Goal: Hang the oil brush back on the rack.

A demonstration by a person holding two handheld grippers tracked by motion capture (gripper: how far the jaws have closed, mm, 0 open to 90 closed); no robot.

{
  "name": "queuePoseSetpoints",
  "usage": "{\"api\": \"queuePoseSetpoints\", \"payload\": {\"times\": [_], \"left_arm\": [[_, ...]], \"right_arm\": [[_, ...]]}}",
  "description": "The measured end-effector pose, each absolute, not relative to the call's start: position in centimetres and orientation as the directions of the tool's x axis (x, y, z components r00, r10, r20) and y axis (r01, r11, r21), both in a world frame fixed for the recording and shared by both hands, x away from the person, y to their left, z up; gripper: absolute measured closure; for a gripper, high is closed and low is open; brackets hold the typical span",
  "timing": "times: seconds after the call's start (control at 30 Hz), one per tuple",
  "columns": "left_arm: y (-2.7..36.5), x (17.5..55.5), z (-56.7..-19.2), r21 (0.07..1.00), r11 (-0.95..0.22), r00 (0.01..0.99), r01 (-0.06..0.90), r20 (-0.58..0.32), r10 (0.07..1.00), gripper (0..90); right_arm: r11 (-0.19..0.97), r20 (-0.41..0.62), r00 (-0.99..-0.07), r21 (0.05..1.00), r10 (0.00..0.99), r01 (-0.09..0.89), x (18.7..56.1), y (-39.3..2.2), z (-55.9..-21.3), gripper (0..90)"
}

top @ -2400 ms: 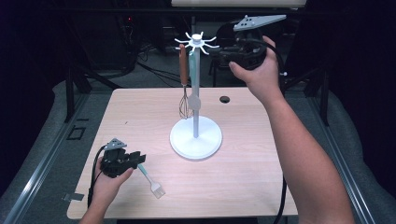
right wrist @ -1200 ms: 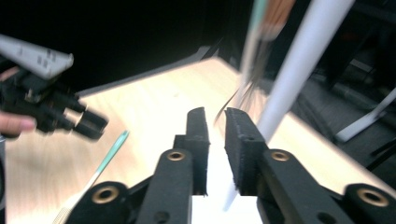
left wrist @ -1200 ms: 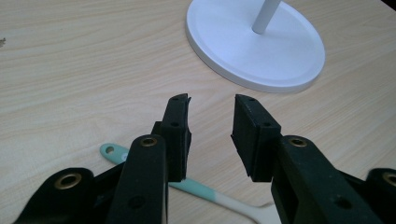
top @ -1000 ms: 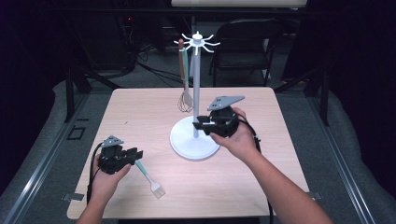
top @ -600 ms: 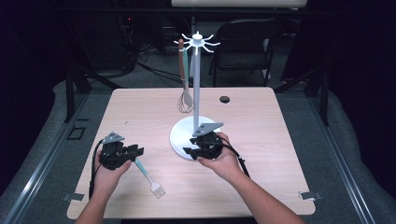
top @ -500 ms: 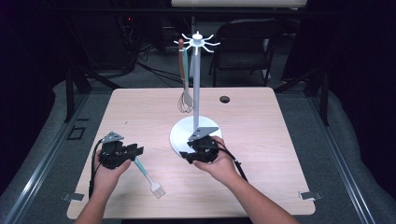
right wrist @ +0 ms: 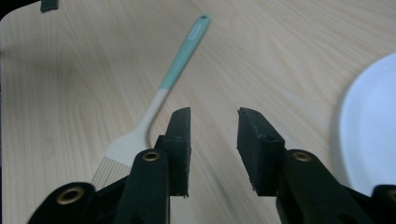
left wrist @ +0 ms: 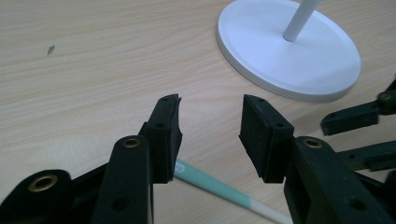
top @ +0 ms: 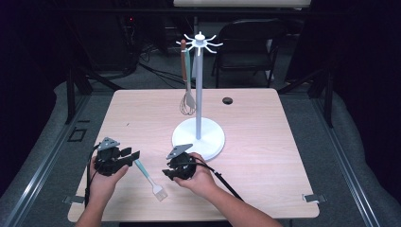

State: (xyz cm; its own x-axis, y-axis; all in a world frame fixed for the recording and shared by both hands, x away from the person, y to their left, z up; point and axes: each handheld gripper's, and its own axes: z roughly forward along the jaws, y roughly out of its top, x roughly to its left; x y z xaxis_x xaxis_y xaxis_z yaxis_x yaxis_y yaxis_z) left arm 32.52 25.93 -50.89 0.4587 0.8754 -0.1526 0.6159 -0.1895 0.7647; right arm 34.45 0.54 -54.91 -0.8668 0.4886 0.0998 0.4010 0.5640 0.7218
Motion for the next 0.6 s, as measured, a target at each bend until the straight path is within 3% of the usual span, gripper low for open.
{"api": "queuePoseSetpoints", "payload": {"times": [0.6], "left_arm": [[28.3, 29.4, -51.1, 0.756, -0.143, 0.38, 0.639, -0.149, 0.913, 58.0]], "right_arm": [[0.648, 0.09, -0.907, 0.671, 0.411, 0.36, 33.1, 6.1, -57.4, 69.2]]}}
